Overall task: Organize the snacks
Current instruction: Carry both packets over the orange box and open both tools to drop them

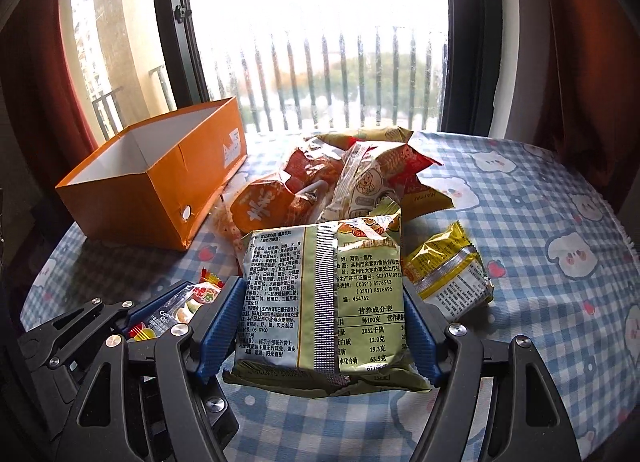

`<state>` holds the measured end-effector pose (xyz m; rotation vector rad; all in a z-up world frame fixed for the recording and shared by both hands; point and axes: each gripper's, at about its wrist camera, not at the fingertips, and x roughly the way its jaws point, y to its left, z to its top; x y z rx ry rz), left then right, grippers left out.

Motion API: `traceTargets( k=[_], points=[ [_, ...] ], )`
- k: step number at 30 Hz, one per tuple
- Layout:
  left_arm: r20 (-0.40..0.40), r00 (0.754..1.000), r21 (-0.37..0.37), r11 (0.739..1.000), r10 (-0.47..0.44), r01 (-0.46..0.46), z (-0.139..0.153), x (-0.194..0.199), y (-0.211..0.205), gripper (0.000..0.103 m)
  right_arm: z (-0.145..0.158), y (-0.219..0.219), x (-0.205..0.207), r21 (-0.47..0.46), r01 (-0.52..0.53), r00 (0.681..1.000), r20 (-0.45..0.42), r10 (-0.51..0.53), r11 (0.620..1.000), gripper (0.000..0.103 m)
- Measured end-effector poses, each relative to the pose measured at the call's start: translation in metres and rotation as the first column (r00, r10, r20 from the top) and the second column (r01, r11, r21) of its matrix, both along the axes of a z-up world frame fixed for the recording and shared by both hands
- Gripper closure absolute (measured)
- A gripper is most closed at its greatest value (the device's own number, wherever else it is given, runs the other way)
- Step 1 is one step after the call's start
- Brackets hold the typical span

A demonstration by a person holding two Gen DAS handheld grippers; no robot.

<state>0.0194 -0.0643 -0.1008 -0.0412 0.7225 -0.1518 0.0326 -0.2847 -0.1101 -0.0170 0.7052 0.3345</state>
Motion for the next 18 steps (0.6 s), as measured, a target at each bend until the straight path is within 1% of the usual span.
traceTargets(
  k=[11,18],
  points=[
    [0.094,0.995,-0.027,0.999,0.032,-0.03,0.045,0.0,0.009,0.066,0.048,0.003,0.0,0.028,-0.004,0.997,0.083,0.002,1.0,0.026],
    [0.13,0.99,-0.033,0.998,0.051,-0.047,0.063,0.005,0.02,0.066,0.069,0.01,0.005,0.038,-0.014,0.993,0.12,0.01,0.999,0.026]
  ],
)
